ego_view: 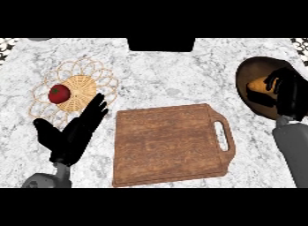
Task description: Pick the croissant from the cutting board and place it in the pan
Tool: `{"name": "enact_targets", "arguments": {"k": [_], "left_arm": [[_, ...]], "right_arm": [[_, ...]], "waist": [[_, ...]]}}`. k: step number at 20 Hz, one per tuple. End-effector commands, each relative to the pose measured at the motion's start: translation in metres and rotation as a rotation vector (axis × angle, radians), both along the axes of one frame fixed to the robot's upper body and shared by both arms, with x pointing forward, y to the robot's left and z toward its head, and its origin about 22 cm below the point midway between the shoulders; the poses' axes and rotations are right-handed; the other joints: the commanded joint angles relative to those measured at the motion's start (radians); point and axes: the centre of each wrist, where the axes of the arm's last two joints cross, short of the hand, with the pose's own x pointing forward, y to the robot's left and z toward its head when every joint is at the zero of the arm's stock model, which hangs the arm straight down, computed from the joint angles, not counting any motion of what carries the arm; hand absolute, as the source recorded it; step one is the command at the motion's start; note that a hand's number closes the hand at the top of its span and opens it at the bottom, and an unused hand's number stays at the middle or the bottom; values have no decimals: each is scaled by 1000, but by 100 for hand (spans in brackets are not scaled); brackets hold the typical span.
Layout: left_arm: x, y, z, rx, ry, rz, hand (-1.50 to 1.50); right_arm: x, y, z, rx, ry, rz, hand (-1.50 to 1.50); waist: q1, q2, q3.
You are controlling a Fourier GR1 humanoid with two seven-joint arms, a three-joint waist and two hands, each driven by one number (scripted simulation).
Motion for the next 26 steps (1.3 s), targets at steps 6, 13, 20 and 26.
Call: {"name": "enact_targets", "arguments": {"k": [6,13,20,26], "left_arm": [[5,3,4,5,-17,-37,0],[19,-11,10,11,-24,-41,0],[18,-12,11,-9,-38,-59,0],[7,-14,2,1,-25,-48,0]], "right_arm": [[34,-65,-2,48,-63,-99,150],[26,-101,-13,76,104,-215,150],[23,-96,-28,104,265,-110,-150],[28,-96,-18,345,-8,12,-150]], "waist": [[29,13,3],[44,23,2],[59,30,5],[38,22,9]]}}
